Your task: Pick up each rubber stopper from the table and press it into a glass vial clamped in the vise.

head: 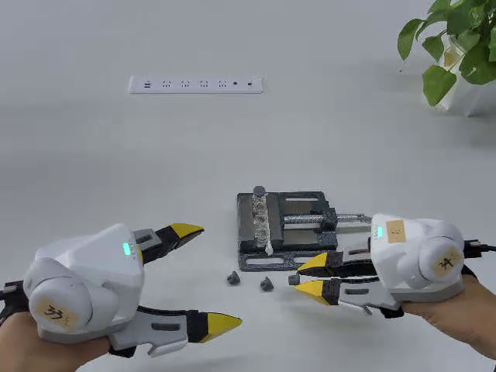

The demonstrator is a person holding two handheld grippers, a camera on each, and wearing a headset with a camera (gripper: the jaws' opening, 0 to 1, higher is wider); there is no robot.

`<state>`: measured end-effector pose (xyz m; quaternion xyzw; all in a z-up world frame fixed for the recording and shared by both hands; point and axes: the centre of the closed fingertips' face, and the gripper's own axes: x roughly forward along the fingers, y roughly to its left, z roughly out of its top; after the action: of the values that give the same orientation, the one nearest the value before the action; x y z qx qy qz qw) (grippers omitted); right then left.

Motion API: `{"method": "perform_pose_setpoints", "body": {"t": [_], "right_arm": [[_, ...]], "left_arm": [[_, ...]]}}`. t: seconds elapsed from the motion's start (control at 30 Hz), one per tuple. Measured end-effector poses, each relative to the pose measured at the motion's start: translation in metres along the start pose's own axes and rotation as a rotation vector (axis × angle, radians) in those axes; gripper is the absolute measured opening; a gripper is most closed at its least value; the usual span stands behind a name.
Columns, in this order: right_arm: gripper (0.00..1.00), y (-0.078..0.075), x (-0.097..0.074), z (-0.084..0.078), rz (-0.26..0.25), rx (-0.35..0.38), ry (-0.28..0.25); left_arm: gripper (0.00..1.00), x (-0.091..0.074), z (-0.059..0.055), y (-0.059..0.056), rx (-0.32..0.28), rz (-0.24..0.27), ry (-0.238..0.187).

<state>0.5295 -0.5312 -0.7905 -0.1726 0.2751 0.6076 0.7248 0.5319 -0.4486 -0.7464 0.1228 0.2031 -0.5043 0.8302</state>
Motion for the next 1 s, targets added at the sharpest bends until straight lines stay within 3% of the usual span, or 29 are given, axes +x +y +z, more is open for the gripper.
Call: {"method": "perform_pose_setpoints", "body": {"t": [0.1,0.43,0.7,0.83,1.0], "right_arm": [[0.06,0.007,-0.013,0.027,0.013,0.011,-0.074],[0.06,0.029,-0.044,0.086,0.051,0.011,-0.201],[0.06,0.042,-0.057,0.115,0.094,0.028,-0.278],[0.06,0.047,-0.060,0.122,0.114,0.031,-0.299],[0.06,0.051,-0.062,0.127,0.119,0.022,-0.309]], "left_arm": [[0.61,0.000,0.013,-0.005,0.014,-0.017,-0.025],[0.40,-0.008,0.061,-0.026,0.019,-0.101,-0.119],[0.26,-0.017,0.090,-0.037,0.033,-0.152,-0.177],[0.17,-0.021,0.096,-0.039,0.039,-0.164,-0.188],[0.14,-0.023,0.104,-0.042,0.029,-0.174,-0.208]]}}
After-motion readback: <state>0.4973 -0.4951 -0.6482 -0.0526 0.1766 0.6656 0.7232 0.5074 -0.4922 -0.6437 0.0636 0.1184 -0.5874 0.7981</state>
